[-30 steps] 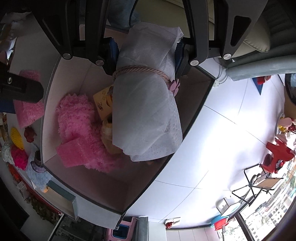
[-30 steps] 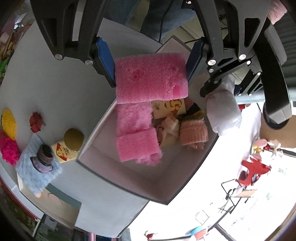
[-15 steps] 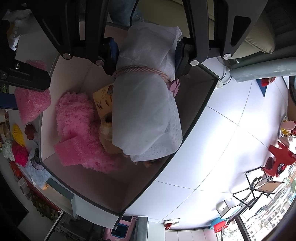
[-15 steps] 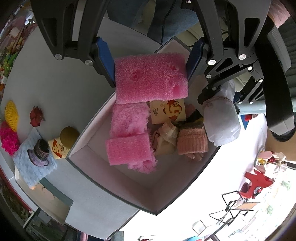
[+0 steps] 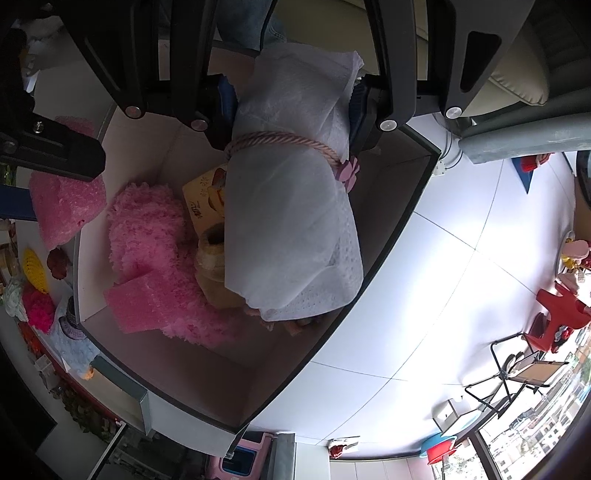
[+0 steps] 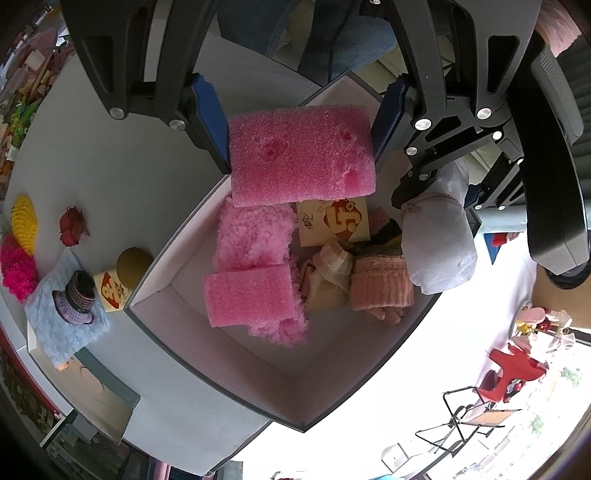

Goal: Organize soft objects
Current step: 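Carry the white roll with left gripper while right gripper carries the pink sponge over the box, then open left gripper to drop the white roll while right gripper drops the pink sponge into the box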

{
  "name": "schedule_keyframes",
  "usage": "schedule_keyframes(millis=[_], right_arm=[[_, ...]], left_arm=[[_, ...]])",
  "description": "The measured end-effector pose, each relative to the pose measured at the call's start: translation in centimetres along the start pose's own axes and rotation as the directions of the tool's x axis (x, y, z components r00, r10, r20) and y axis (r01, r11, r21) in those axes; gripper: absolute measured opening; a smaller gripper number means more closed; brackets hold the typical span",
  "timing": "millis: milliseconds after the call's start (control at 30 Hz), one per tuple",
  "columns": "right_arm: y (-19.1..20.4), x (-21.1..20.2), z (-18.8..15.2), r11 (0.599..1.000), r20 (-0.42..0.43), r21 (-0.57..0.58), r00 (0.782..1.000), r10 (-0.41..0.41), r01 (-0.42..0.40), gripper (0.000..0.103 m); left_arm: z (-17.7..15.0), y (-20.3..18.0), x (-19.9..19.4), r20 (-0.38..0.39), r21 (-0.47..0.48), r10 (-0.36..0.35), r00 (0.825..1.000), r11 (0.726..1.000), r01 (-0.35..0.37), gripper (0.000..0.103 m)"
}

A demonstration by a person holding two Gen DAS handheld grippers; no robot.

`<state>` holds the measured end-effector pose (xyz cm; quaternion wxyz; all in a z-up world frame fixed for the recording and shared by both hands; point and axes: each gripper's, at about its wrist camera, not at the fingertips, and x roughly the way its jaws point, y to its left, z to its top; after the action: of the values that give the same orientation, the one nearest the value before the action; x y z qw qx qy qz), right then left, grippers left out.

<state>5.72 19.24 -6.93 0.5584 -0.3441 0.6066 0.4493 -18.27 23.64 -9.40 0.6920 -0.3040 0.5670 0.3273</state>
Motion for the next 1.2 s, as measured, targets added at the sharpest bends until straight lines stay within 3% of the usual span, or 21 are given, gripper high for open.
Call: schedule_keyframes(millis=[733,833,900,967,1033,1200], right_arm=[[0.2,1.8,0.6,1.0,-0.03,0.005,0.999,0.026,-0.025,0.074],[0.1,2.0,0.7,0.999,-0.034,0.001,0.999,0.042,-0.042,0.077],[-0.1,2.0,0.6,0.999,-0.032,0.008,0.998,0.052,-0.052,0.081],[-0.4,1.8,0.5,0.997,-0.022,0.02,0.997,0.069,-0.069,0.092],[-0.8,1.4,0.4,0.997,0.006,0.03,0.998,0.067,-0.067,0.103],[-2.2,0.4,-0.1,0.996,0.056,0.059,0.996,0.067,-0.07,0.103]], left_arm=[[0.5,-0.6,0.6,-0.032,0.072,0.006,0.999,0.997,-0.003,0.049],[0.5,-0.9,0.3,-0.014,0.087,0.02,1.0,0.996,-0.019,0.072],[0.4,-0.9,-0.1,0.0,0.082,0.015,1.0,0.997,-0.015,0.094],[0.4,-0.9,-0.4,0.01,0.073,0.011,1.0,0.997,-0.012,0.102],[0.5,-1.0,-0.4,0.018,0.067,0.014,1.0,0.998,-0.015,0.102],[0.4,-1.8,0.2,-0.003,0.076,0.049,0.999,0.996,-0.049,0.102]])
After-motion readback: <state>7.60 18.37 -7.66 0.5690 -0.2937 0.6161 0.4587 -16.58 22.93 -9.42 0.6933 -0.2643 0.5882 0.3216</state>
